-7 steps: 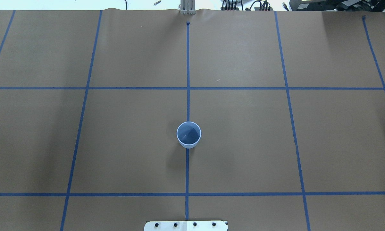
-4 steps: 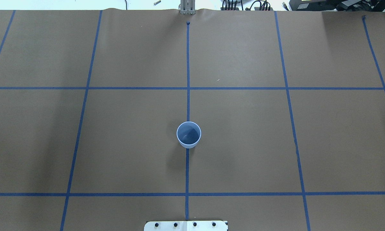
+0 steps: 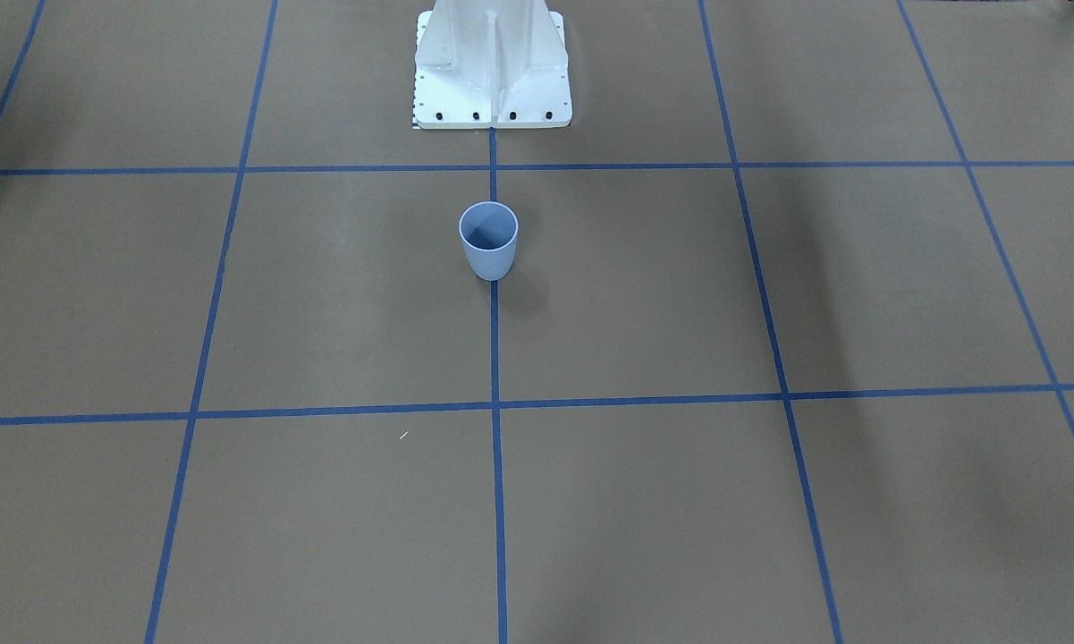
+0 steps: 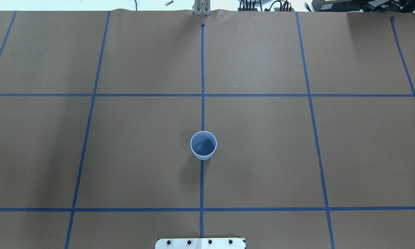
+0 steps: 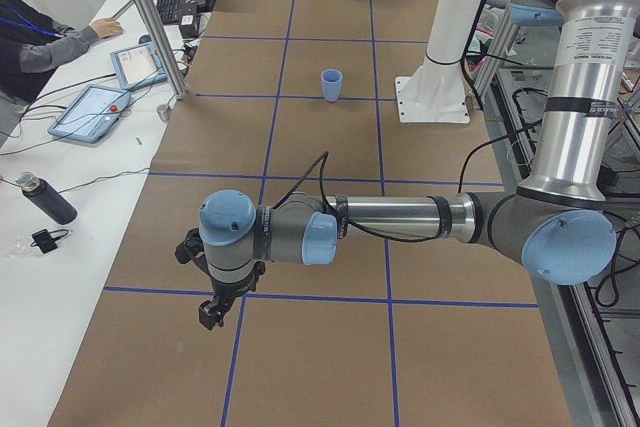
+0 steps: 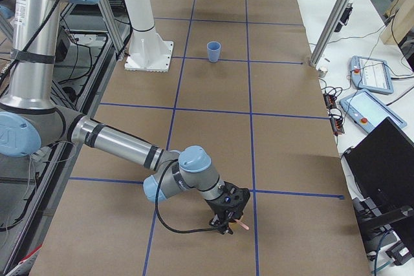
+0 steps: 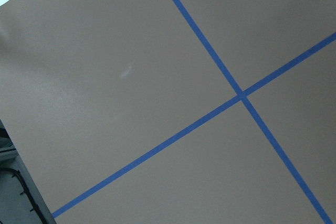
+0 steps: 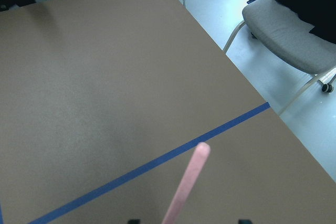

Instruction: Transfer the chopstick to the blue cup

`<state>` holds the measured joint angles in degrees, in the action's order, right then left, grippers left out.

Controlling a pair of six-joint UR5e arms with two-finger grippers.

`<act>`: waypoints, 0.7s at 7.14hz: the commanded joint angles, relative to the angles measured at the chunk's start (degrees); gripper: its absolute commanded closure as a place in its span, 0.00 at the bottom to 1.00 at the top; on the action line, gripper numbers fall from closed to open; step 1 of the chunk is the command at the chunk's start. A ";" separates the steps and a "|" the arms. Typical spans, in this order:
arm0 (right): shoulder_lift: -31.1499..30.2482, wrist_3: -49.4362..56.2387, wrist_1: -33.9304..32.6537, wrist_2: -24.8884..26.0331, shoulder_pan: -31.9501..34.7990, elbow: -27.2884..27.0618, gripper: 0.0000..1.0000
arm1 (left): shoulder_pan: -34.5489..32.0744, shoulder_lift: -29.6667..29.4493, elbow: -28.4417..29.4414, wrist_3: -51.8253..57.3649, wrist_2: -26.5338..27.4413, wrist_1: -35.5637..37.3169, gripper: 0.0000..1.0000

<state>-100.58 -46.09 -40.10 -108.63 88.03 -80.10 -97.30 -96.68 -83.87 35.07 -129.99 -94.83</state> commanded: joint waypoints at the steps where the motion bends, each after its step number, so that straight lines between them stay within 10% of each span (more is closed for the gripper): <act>1: 3.35 -0.05 0.63 1.48 -0.14 3.44 0.47 | 0.00 0.00 0.02 0.00 -0.09 0.00 0.01; 3: 3.37 -0.23 0.72 1.40 -0.14 3.37 0.56 | 0.00 0.35 -0.07 0.00 -0.79 0.00 0.01; 4: 3.37 -0.32 0.90 1.14 -0.14 3.11 0.90 | 0.00 0.44 -0.24 0.00 -0.88 0.00 0.01; 5: 3.11 -0.14 0.90 1.05 -0.14 2.76 1.00 | 0.00 0.53 -0.42 0.00 -0.88 0.00 0.01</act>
<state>-97.31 -46.32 -39.26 -107.43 87.89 -77.02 -97.29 -96.28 -84.09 35.07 -130.78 -94.83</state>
